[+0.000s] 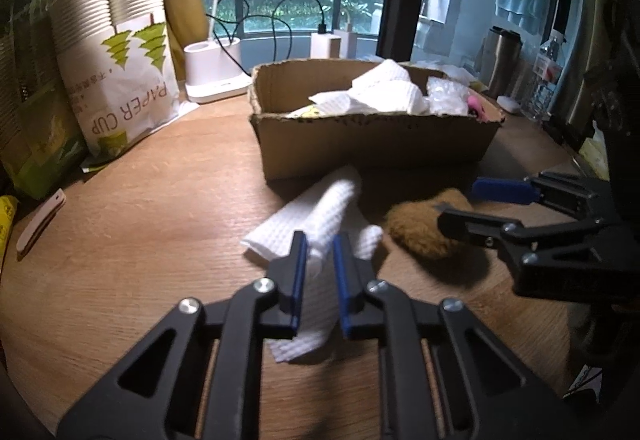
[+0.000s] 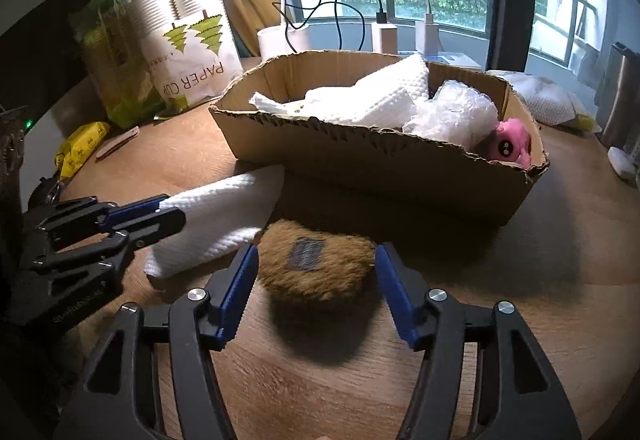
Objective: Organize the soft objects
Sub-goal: 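Grasp the white paper towel with the left tool while the right tool grasps the brown pouch, then lift the paper towel and brown pouch toward the cardboard box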
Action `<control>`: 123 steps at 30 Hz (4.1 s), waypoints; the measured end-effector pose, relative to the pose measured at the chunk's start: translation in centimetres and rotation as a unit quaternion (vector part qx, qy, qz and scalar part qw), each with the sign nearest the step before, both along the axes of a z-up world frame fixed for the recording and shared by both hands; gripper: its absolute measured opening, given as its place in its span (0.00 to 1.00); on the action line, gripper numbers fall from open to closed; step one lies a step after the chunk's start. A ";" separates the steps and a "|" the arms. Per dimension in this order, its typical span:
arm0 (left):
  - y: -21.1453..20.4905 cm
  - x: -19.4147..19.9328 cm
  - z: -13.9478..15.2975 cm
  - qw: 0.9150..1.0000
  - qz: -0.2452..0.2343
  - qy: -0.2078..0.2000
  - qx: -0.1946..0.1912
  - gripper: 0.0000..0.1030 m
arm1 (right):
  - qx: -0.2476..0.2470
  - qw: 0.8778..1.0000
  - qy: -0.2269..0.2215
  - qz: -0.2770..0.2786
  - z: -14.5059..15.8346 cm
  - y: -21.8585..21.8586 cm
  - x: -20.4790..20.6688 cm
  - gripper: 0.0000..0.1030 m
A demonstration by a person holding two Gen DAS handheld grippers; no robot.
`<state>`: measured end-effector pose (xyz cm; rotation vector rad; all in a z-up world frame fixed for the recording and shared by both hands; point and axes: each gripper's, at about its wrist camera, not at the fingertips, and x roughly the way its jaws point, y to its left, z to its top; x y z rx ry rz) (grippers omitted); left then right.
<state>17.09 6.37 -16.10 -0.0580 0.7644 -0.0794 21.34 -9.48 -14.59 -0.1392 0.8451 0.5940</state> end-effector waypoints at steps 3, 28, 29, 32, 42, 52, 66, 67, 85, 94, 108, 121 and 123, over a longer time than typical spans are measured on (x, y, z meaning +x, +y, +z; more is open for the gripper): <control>0.6 -0.1 0.1 1.000 0.006 -0.001 -0.002 0.14 | -0.004 1.000 0.007 0.001 -0.5 0.4 0.3 0.63; 1.0 2.1 -0.4 1.000 -0.001 0.002 -0.009 0.65 | -0.036 0.999 0.000 0.009 -1.2 1.5 0.3 0.50; 0.7 2.2 -0.5 1.000 -0.005 0.004 -0.004 0.65 | -0.035 0.999 0.001 0.008 -1.2 1.4 0.4 0.50; -0.1 3.1 -1.3 0.999 -0.013 0.024 0.017 0.65 | -0.031 1.000 0.002 0.005 -1.1 0.9 0.5 0.50; -2.3 3.9 -2.5 0.996 -0.063 0.048 0.046 0.19 | -0.020 1.000 0.001 -0.003 -0.9 -0.1 0.7 0.47; -2.8 2.1 -1.2 0.997 -0.070 0.028 0.032 0.09 | -0.011 1.000 -0.014 -0.006 0.3 -1.0 0.2 0.45; -2.7 0.3 4.2 0.997 -0.066 -0.041 0.019 0.09 | 0.001 0.999 -0.048 -0.009 3.3 -2.2 -0.9 0.45; -2.7 0.2 4.5 0.997 -0.065 -0.044 0.019 0.09 | 0.002 0.999 -0.050 -0.010 3.5 -2.2 -0.9 0.45; -2.1 0.1 9.7 0.993 -0.058 -0.104 0.003 0.09 | 0.019 0.995 -0.092 -0.014 7.9 -3.2 -1.0 0.45; -1.7 1.4 10.3 0.994 -0.062 -0.095 0.003 0.09 | 0.025 0.994 -0.107 -0.017 9.3 -3.6 -0.3 0.45; -1.8 3.0 0.2 0.998 -0.043 0.037 0.040 0.67 | 0.024 0.996 -0.081 -0.021 7.0 -4.0 -0.1 0.45; -2.8 2.8 -2.8 0.993 -0.073 0.071 0.054 0.36 | 0.024 0.996 -0.080 -0.022 6.9 -3.9 -0.3 0.45; -2.7 2.8 -2.6 0.993 -0.069 0.070 0.059 0.22 | 0.025 0.996 -0.080 -0.022 7.0 -3.9 -0.3 0.45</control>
